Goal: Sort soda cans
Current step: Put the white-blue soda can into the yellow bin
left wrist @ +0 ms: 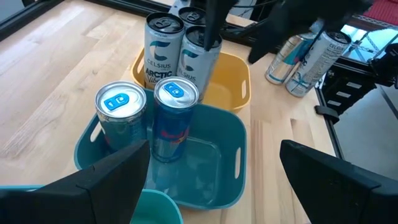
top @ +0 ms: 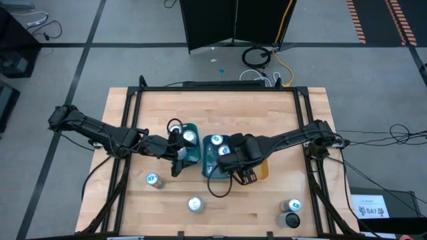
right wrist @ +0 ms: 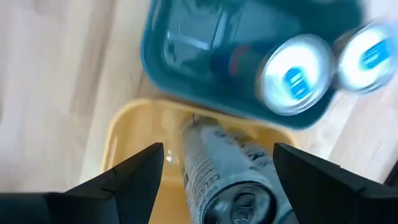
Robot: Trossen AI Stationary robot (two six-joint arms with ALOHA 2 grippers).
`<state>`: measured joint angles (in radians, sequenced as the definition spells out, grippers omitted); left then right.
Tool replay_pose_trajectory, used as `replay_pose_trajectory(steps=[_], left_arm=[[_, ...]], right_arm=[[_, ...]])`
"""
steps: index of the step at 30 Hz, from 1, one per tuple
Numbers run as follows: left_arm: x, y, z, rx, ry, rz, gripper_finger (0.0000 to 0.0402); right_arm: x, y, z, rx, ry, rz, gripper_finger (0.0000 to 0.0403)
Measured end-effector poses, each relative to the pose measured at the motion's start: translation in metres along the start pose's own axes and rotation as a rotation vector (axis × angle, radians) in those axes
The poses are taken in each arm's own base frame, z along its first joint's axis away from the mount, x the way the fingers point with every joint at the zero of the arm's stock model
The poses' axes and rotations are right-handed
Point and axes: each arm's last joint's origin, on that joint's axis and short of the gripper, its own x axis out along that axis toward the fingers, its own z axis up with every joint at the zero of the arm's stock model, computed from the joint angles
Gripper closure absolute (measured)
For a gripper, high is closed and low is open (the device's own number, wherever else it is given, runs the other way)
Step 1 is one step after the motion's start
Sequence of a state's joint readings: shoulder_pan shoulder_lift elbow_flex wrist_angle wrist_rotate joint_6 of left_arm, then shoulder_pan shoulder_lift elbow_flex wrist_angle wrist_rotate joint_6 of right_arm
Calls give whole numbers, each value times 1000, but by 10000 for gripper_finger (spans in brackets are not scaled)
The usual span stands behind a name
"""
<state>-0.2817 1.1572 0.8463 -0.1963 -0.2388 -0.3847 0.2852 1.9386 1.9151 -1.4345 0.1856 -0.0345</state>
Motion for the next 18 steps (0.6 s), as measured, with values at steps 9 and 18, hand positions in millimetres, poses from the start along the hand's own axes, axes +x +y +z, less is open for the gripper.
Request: replay_pose_trajectory(steps=[9, 18], left_arm=[[0, 0, 0, 0, 0, 0, 33], [0, 0, 1, -2, -8, -4, 33]], right_arm=[[-55, -12, -1, 457, -127, -23, 108], [-86, 24, -16, 859, -138, 144, 108]])
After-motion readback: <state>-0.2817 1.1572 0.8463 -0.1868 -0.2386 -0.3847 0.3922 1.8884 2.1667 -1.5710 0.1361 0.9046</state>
